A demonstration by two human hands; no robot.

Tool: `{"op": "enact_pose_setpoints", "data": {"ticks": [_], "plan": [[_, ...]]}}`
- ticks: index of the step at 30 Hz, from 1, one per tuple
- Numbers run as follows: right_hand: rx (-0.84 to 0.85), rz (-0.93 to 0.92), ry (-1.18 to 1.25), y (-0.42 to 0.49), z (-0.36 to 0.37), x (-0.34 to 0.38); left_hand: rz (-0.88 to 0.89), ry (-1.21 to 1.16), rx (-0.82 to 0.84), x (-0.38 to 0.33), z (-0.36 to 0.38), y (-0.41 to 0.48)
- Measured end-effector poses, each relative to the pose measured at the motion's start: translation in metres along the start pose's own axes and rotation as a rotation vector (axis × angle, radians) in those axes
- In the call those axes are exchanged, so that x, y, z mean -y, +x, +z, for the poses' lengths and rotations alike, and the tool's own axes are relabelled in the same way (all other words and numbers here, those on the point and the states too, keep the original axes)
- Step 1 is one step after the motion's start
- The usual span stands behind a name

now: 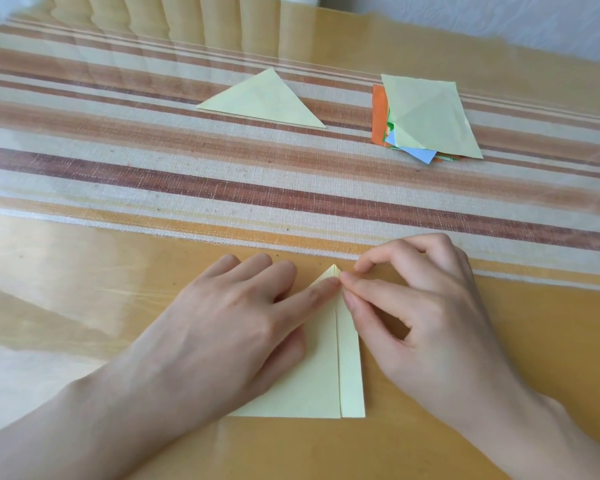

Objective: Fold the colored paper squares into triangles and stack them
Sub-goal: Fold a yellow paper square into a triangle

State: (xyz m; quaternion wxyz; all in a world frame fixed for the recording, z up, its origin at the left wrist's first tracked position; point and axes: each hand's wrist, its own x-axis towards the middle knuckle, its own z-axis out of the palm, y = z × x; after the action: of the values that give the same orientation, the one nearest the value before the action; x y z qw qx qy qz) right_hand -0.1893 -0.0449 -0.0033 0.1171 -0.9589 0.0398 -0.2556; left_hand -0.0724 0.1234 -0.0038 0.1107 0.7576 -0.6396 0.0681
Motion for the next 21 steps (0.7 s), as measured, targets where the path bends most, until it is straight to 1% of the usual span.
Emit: {"op": "enact_pose_setpoints", "data": {"ticks": [3,6,9,11,16,21], "plan": [[0.083,0.004,0.083,0.002,-0.008,-0.009,0.001,0.029,0.011,-0.001,0.0,0.001],[0.128,-0.032,0.026,0.004,-0.013,-0.017,0.01,0.048,0.013,0.0,-0.002,0.001],[0.12,-0.092,-0.059,0.004,-0.01,-0.017,0.022,0.059,0.005,0.001,-0.002,0.001],[0.126,-0.101,-0.081,0.006,-0.008,-0.014,0.022,0.067,0.003,0.001,-0.001,0.002],[0.144,-0.044,-0.028,0.006,-0.006,-0.015,0.008,0.083,-0.024,0.0,0.002,0.002],[0.084,-0.101,-0.043,-0.002,-0.01,-0.012,-0.016,0.086,-0.051,-0.003,0.003,0.0]]}}
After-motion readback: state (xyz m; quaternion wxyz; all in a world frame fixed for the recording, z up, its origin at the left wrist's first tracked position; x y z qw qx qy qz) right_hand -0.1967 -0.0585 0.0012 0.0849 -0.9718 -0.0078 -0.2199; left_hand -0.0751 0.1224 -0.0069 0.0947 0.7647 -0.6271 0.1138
